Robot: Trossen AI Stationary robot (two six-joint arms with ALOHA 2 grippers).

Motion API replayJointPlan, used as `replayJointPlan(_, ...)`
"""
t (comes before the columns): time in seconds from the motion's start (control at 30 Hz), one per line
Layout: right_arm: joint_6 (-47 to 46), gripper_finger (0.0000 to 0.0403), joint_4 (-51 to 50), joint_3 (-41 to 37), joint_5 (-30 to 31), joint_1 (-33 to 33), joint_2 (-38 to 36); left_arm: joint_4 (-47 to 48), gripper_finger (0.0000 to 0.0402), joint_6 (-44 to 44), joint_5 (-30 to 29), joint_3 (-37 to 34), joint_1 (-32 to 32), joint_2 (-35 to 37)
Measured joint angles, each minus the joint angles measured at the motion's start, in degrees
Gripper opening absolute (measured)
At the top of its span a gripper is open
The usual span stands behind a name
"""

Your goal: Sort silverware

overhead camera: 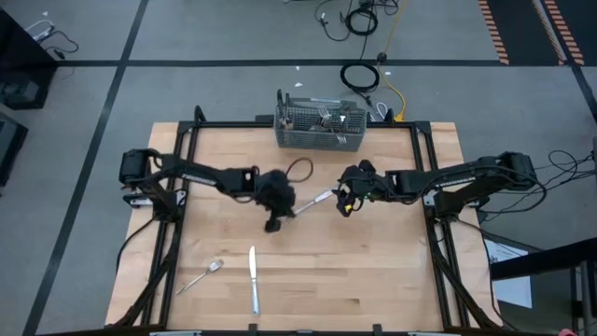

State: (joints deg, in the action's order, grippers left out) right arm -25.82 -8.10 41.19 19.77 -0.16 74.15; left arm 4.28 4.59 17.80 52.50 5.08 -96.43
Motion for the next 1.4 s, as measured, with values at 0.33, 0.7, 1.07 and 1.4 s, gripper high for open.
replayJointPlan(0.33,3.4,0.0187,-0.3,0.0,-0.5,-0.4,0.4,-22.0,0.0,-13.3,-9.7,-13.1,-2.3,0.1)
replayJointPlan(0.7,5.1,0.0187,-0.4,0.0,-0.5,-2.7,0.4,-23.1,0.0,-17.7,-12.8,-15.9,-3.7,0.1)
replayJointPlan(1.07,5.7,0.0187,-0.3,0.0,-0.5,-4.0,0.4,-23.4,0.0,-18.6,-15.5,-16.3,-5.1,0.0)
replayJointPlan(1.4,5.6,0.0187,-0.4,0.0,-0.5,-4.0,0.4,-28.0,0.0,-19.3,-16.4,-16.3,-5.9,-4.5)
